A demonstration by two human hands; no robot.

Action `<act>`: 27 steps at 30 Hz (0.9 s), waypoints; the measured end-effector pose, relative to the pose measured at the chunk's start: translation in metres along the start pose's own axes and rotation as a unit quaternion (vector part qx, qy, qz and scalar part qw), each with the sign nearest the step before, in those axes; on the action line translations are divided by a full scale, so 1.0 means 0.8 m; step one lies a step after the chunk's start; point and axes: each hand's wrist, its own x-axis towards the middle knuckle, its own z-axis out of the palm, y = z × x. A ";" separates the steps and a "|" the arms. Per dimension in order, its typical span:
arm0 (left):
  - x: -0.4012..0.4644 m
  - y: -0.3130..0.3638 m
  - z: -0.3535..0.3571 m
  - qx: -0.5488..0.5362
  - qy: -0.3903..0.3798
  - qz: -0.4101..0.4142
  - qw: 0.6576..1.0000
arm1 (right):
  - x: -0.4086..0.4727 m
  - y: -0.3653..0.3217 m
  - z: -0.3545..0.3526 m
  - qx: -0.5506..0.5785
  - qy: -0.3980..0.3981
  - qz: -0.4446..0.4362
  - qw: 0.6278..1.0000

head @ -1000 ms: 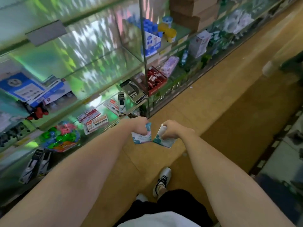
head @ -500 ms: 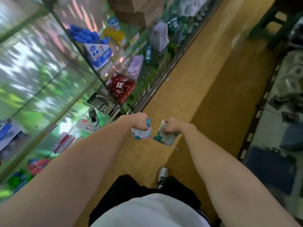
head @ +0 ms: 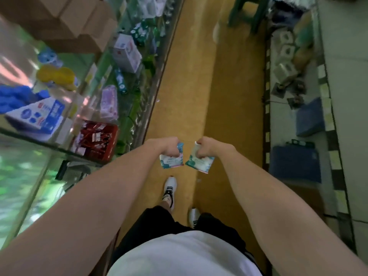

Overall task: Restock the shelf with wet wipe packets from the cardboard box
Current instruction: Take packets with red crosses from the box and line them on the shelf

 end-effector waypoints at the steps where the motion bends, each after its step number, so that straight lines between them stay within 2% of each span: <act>1: 0.012 0.000 -0.011 0.009 -0.004 0.012 1.000 | 0.004 -0.001 -0.009 0.007 0.014 0.012 1.000; 9: 0.089 0.003 -0.092 0.081 -0.023 0.095 0.992 | 0.025 -0.015 -0.062 0.056 0.073 0.095 0.991; 13: 0.110 0.007 -0.120 0.110 -0.034 0.122 0.986 | 0.027 -0.016 -0.074 0.070 0.076 0.127 0.987; 27: 0.194 0.066 -0.217 0.174 -0.044 0.140 0.974 | 0.097 0.027 -0.165 0.111 0.103 0.146 0.978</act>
